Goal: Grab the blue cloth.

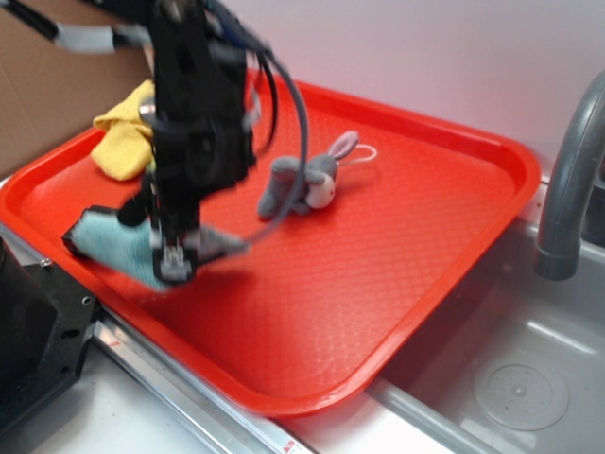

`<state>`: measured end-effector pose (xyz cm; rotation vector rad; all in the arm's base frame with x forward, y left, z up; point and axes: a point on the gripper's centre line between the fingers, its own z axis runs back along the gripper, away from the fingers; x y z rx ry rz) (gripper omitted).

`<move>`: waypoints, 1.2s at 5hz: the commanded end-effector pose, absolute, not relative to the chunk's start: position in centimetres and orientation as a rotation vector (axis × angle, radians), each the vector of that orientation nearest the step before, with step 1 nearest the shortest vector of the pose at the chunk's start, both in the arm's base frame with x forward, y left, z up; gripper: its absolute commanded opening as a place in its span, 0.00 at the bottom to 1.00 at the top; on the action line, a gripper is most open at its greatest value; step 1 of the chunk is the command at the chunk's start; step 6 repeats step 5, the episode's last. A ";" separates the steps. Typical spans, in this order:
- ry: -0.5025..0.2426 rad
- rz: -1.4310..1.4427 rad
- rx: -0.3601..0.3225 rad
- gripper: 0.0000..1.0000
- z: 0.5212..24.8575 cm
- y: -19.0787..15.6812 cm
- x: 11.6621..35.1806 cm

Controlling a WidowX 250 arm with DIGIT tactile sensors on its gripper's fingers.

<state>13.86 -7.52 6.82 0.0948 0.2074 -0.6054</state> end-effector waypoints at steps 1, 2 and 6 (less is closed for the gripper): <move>-0.016 -0.431 0.061 0.00 17.2 -5.3 16.5; -0.066 -0.412 0.064 0.00 19.3 -5.1 17.1; -0.049 -0.298 0.017 0.00 21.4 -2.5 18.1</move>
